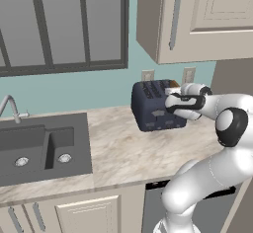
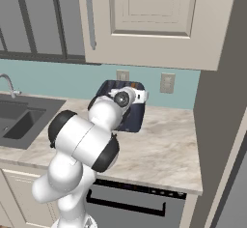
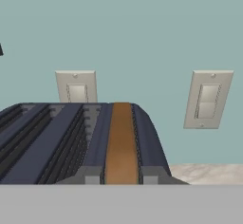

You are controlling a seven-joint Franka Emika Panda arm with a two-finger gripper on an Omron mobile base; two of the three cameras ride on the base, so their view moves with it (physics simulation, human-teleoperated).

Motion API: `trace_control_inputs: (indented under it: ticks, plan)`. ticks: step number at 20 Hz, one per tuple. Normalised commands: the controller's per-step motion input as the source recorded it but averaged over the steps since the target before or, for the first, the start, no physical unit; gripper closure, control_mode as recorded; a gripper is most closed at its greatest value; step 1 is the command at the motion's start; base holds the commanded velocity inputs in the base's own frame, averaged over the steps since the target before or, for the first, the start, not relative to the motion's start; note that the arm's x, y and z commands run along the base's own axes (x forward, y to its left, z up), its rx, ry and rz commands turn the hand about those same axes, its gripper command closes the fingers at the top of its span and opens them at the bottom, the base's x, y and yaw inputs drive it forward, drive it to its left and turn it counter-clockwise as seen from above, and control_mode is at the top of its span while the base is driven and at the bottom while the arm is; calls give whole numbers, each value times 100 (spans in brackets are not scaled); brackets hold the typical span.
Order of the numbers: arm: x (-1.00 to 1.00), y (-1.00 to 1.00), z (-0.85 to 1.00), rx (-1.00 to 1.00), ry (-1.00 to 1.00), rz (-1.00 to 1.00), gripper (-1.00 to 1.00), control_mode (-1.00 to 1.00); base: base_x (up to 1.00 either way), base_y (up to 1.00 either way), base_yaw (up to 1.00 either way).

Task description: Start the toaster. Once the lever pops up, take the bread to the plate on the dining counter.

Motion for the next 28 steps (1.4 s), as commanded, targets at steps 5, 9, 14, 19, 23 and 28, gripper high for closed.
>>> trace_control_inputs:
  ticks: [5, 9, 14, 19, 23, 28]
  plan:
    - [0, 0, 0, 0, 0, 0, 100, -100, 0, 0, 0]
    - [0, 0, 4, 0, 0, 0, 100, -100, 0, 0, 0]
    - [0, 12, 35, 0, 0, 0, 100, -100, 0, 0, 0]
    - [0, 10, 39, 0, 0, 0, 100, -100, 0, 0, 0]
    - [0, 0, 34, 0, 0, 0, 100, -100, 0, 0, 0]
    - [0, 0, 42, 0, 0, 0, 100, -100, 0, 0, 0]
